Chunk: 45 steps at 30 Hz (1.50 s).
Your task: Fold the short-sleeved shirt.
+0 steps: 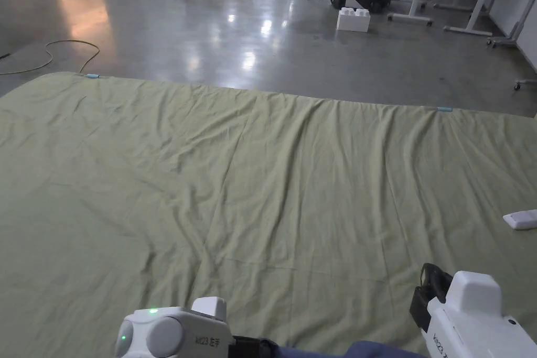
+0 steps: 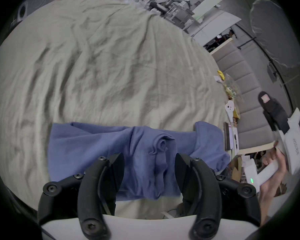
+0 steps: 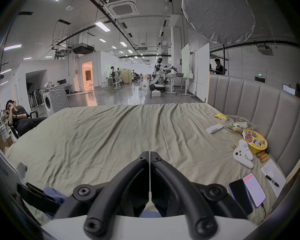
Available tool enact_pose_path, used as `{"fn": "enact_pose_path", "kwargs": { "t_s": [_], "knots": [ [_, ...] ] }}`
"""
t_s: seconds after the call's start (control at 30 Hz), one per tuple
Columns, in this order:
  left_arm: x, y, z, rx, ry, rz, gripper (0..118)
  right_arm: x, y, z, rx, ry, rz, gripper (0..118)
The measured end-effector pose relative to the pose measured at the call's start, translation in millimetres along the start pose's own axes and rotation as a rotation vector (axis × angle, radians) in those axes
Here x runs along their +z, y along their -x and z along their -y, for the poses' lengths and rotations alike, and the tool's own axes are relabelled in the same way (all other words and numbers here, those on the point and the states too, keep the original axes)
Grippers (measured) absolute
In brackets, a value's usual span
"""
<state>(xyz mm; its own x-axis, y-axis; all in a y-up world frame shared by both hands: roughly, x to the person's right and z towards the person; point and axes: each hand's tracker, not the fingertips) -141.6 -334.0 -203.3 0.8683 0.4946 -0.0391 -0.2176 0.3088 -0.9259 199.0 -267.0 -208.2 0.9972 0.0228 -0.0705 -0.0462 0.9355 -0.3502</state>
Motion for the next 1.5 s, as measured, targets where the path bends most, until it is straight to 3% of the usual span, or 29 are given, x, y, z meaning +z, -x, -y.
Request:
{"fn": "enact_pose_path", "kwargs": {
  "t_s": [0.17,0.33,0.6,0.7,1.1,1.3,1.37,1.43,1.5],
  "knots": [
    [31.2,5.2,-5.1,0.013,-0.083,0.024,58,2.4,-3.0,-0.2,-0.009,0.001,0.004,1],
    [21.8,5.0,-5.0,-0.042,-0.132,-0.117,23,3.0,-5.5,2.5,-0.028,0.01,0.006,1],
    [-55.6,-6.7,15.5,-0.086,0.08,-0.133,19,4.0,-8.5,7.0,-0.033,0.024,0.006,1],
    [-63.4,-16.3,22.0,-0.106,0.053,-0.163,17,4.6,-10.3,7.9,-0.031,0.029,0.007,1],
    [-60.8,-17.6,27.3,0.03,0.034,-0.016,17,0.4,-9.4,13.4,-0.04,0.053,0.002,1],
    [-51.6,-10.2,29.0,0.022,0.028,0.034,19,-0.4,-7.1,14.3,-0.041,0.058,-0.003,1],
    [-34.7,-3.4,26.3,0.017,0.023,0.093,32,-0.2,-6.6,13.3,-0.042,0.056,-0.006,1],
    [-11.8,6.2,23.0,-0.002,-0.008,0.139,36,-0.3,-6.1,11.7,-0.038,0.055,-0.009,1],
    [16.6,24.7,18.7,-0.012,-0.053,0.149,61,-0.6,-5.9,9.4,-0.033,0.052,-0.012,1]
  ]
}}
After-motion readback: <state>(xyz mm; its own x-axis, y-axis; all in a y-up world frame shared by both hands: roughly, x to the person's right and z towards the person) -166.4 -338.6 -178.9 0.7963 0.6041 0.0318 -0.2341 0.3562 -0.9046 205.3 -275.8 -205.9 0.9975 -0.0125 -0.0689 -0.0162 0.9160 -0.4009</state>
